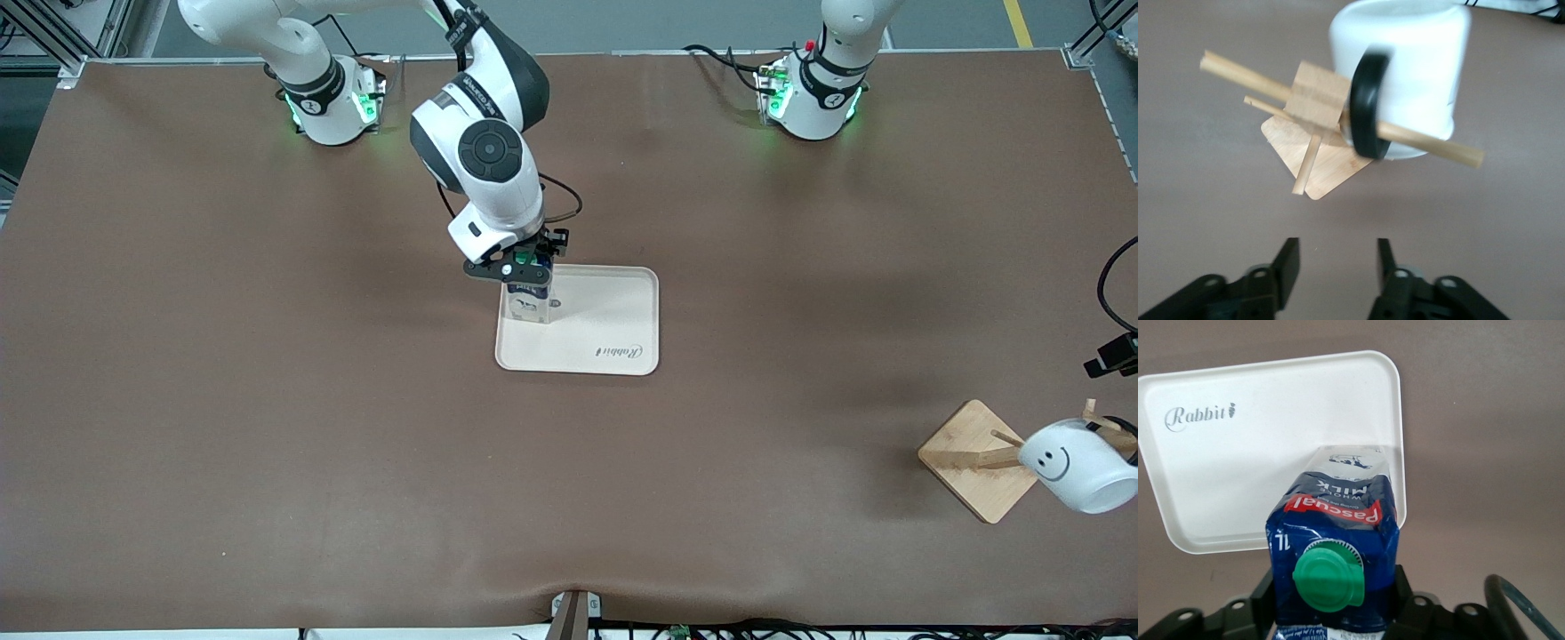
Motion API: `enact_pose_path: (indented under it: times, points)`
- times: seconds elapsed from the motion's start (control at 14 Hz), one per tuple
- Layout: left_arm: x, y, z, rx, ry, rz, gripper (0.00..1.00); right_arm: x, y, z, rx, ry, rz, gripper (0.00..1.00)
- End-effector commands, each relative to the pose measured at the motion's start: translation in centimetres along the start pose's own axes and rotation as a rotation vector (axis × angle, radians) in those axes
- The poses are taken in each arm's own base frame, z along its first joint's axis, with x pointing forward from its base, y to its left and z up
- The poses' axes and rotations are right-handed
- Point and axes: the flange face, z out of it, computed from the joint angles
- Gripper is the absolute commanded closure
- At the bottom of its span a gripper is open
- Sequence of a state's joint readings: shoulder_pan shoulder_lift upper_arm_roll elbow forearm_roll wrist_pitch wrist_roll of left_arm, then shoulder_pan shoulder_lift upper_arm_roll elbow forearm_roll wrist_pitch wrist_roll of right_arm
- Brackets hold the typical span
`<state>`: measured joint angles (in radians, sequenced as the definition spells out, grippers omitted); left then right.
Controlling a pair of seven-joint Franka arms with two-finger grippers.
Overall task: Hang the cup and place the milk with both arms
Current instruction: 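Hang the mug handle on the stand peg with the left gripper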
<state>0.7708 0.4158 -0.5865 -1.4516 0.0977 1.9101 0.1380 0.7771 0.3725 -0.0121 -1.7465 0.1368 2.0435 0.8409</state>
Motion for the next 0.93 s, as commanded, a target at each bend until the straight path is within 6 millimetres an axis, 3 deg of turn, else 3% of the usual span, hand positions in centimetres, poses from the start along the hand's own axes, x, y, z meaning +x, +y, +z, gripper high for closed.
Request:
enact_pose_path:
  times: [0.0, 0.14, 0.43, 0.57, 0.71, 0.86]
  points:
    - [0.0, 2.3, -2.8, 0.018, 0.026, -0.012, 0.00, -0.1, -0.1, 0.1, -0.007, 0.011, 0.009, 0.92]
    - [-0.4, 4.9, -4.1, 0.033, 0.011, -0.033, 0.00, 0.2, -0.1, -0.3, -0.004, 0.011, 0.012, 0.98]
    - [-2.2, 11.1, -6.0, 0.041, -0.087, -0.099, 0.00, 3.1, 1.4, -6.3, -0.002, -0.019, 0.055, 0.99]
    - [-3.3, 13.5, -6.8, 0.052, -0.130, -0.108, 0.00, 5.6, 4.0, -9.1, -0.018, -0.050, 0.100, 1.00]
    - [-3.7, 14.0, -7.0, 0.088, -0.147, -0.089, 0.00, 7.1, 7.2, -10.3, -0.046, -0.089, 0.124, 1.00]
    - [-4.4, 15.7, -7.6, 0.134, -0.172, -0.049, 0.00, 8.1, 9.8, -11.9, -0.041, -0.091, 0.151, 1.00]
